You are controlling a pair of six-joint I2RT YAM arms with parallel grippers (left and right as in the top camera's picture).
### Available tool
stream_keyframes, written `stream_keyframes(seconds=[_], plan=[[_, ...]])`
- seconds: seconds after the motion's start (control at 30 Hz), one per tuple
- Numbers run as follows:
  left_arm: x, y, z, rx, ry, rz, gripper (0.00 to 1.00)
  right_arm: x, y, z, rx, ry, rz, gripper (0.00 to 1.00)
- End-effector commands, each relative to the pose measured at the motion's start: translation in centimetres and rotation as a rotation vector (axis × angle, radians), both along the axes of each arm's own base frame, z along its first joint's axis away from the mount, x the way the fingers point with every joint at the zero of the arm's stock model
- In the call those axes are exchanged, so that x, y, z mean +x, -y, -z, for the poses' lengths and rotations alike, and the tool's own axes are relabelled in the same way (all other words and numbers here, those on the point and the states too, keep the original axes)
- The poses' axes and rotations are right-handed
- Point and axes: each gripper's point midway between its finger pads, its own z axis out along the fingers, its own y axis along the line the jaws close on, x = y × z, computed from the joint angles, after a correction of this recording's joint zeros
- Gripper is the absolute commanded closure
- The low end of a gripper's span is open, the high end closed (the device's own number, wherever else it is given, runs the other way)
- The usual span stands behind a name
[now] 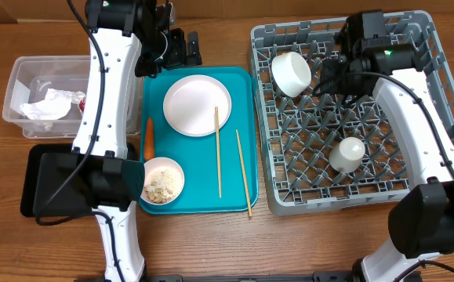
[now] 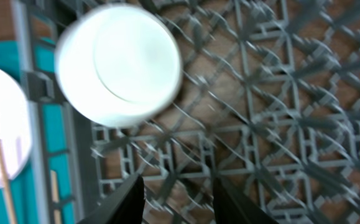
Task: Sort waste into correct bins and load items into the dishwasher
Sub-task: 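Carry the white bowl with right gripper and set it upside down in rack, then release the bowl and swing the right gripper back toward the teal tray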
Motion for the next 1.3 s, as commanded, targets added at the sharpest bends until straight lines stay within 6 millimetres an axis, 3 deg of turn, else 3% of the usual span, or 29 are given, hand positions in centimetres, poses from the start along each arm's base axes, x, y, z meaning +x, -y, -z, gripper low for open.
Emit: stream_keyframes(seconds=[0.0,0.1,0.3,0.43,0.67,0.83,0.9,1.1,1.27], plan=[[0.0,0.3,-0.3,0.0,0.008,0.009,0.0,1.2,-0.5,-0.7,0.033,0.048,0.006,0.66],[0.0,0.3,-0.2,0.0,0.008,0.009,0.0,3.0,0.2,-0.5,-0.007,0.103,0.033,0.7],[0.0,0.3,-0.2,0.0,0.008,0.009,0.0,5.4,-0.9,1.0,0.055,0.135,0.033,0.73],[0.0,0.3,-0.2,0.0,0.008,0.009,0.0,5.6,-3.1,2.4,0.147,0.103,-0.023,0.73],[0.0,0.3,-0.3,0.0,0.008,0.009,0.0,5.6,-5.2,5.9,0.158,0.033,-0.04,0.73],[0.0,0.3,-0.3,0.0,0.008,0.009,0.0,4.8,-8.2,6.5,0.163,0.016,-0.12,0.73],[0.0,0.3,-0.2,0.0,0.008,0.009,0.0,4.4,-9.6,5.3,0.149,0.045,-0.177,0.73],[0.0,0.3,-0.2,0.0,0.008,0.009,0.0,4.0,-9.0,1.1,0.159,0.125,-0.176,0.73],[0.0,0.3,-0.3,0.0,0.008,0.009,0.0,0.9,-8.0,-3.9,0.17,0.15,-0.167,0.72]])
